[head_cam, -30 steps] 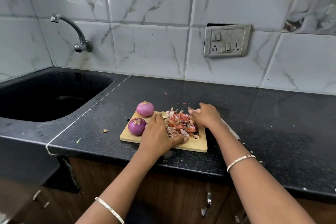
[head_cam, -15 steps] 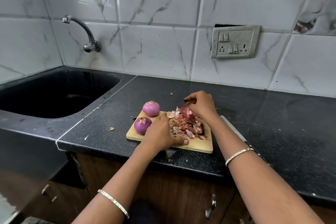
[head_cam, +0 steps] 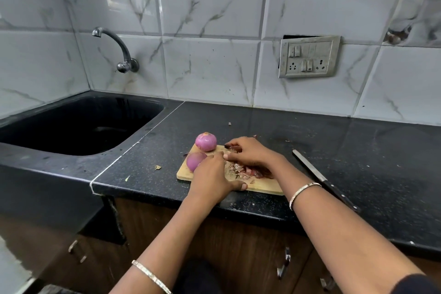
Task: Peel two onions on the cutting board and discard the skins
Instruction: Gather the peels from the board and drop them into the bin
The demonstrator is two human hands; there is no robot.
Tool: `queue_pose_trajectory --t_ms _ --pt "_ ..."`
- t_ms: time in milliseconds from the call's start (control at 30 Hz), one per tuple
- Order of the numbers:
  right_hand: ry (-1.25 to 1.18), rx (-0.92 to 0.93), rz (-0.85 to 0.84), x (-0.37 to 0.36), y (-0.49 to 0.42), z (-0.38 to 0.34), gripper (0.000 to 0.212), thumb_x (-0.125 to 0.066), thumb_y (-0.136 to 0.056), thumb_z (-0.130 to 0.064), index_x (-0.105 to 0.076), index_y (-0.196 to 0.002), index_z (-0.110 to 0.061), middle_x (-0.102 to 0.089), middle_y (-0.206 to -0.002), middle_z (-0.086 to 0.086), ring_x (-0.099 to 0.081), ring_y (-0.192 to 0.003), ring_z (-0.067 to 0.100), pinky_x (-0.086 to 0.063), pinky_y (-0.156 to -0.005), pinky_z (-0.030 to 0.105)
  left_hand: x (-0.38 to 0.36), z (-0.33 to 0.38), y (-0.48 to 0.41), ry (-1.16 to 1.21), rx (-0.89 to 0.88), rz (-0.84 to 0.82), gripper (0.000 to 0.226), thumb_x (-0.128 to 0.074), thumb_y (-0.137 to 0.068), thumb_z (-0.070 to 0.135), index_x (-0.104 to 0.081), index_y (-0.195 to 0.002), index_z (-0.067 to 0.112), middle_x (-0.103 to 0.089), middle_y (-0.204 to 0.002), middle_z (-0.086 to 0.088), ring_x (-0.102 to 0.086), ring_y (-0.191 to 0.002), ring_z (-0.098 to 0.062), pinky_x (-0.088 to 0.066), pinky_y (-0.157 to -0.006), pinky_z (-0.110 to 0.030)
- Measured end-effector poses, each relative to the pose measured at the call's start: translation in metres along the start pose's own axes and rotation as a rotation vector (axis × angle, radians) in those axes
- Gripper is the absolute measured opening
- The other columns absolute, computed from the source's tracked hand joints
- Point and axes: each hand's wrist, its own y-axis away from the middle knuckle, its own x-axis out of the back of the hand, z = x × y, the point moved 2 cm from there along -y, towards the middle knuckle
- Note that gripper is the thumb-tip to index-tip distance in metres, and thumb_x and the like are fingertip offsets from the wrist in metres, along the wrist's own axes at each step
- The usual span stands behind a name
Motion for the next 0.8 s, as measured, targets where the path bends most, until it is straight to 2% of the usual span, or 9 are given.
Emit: queue_pose_trajectory --t_ms 67,167,267,367,433,600,700,800 --pt "0.025 0.030 0.051 -0.004 0.007 0.000 0.046 -0.070 -0.093 -0.035 -0.064 -0.135 -0.018 -0.066 -0.135 0.003 -0.062 -0.124 0.021 -0.047 -0.105 0.034 0.003 -0.001 0.003 -0.012 0.005 0.011 0.089 -0.086 -0.072 0.054 -0.049 -0.139 0.009 -0.060 -0.137 -0.006 -0.055 -0.126 -0.023 -0.042 -0.098 -0.032" --pt "0.072 0.034 0.127 0.001 0.023 0.003 0.032 -0.068 -0.094 -0.028 -0.072 -0.124 -0.018 -0.073 -0.122 0.003 -0.065 -0.114 0.021 -0.049 -0.094 0.030 0.004 -0.002 0.005 -0.025 0.019 0.016 0.086 -0.086 -0.070 0.057 -0.052 -0.134 0.009 -0.060 -0.135 -0.007 -0.054 -0.124 -0.024 -0.044 -0.097 -0.034" --pt "-0.006 0.032 0.172 0.015 0.047 0.001 0.027 -0.066 -0.097 -0.036 -0.076 -0.116 -0.020 -0.077 -0.107 -0.001 -0.068 -0.101 0.017 -0.044 -0.081 0.027 0.007 -0.006 0.007 -0.020 0.032 0.002 0.091 -0.087 -0.066 0.060 -0.053 -0.133 0.009 -0.057 -0.135 -0.009 -0.052 -0.125 -0.025 -0.042 -0.097 -0.033" --pt "-0.088 0.014 0.228 0.033 0.069 -0.001 0.032 -0.066 -0.096 -0.044 -0.076 -0.115 -0.021 -0.075 -0.111 -0.004 -0.065 -0.106 0.012 -0.043 -0.087 0.026 0.014 -0.007 0.009 -0.039 0.023 -0.023 0.092 -0.088 -0.064 0.060 -0.053 -0.130 0.008 -0.056 -0.133 -0.009 -0.051 -0.122 -0.025 -0.041 -0.095 -0.032" --pt "-0.088 -0.042 0.226 0.044 0.083 0.000 0.041 -0.067 -0.093 -0.051 -0.074 -0.118 -0.020 -0.073 -0.116 -0.002 -0.065 -0.109 0.013 -0.043 -0.088 0.026 0.018 -0.005 0.008 -0.059 0.012 -0.066 0.092 -0.088 -0.063 0.061 -0.053 -0.129 0.007 -0.055 -0.133 -0.010 -0.051 -0.121 -0.025 -0.042 -0.094 -0.032" --pt "0.042 -0.247 0.068 0.047 0.111 0.012 0.094 -0.071 -0.073 -0.073 -0.055 -0.143 -0.012 -0.059 -0.141 0.004 -0.058 -0.125 0.021 -0.047 -0.098 0.031 0.019 0.011 -0.003 -0.137 -0.046 -0.250 0.100 -0.086 -0.064 0.064 -0.048 -0.134 0.003 -0.051 -0.136 -0.015 -0.050 -0.124 -0.028 -0.043 -0.099 -0.035" --pt "-0.039 -0.310 -0.028 0.039 0.120 0.020 0.107 -0.084 -0.068 -0.062 -0.043 -0.152 -0.010 -0.050 -0.151 0.002 -0.054 -0.129 0.022 -0.051 -0.102 0.036 0.019 0.020 -0.014 -0.210 -0.093 -0.312 0.093 -0.084 -0.067 0.066 -0.054 -0.130 0.004 -0.056 -0.136 -0.013 -0.049 -0.127 -0.029 -0.042 -0.100 -0.034" --pt "0.025 -0.338 -0.040 0.034 0.117 0.025 0.117 -0.091 -0.063 -0.056 -0.036 -0.155 -0.007 -0.044 -0.156 0.006 -0.046 -0.140 0.024 -0.041 -0.114 0.041 0.018 0.024 -0.031 -0.225 -0.117 -0.347 0.088 -0.085 -0.068 0.063 -0.056 -0.127 0.004 -0.056 -0.135 -0.013 -0.046 -0.129 -0.029 -0.042 -0.101 -0.036"
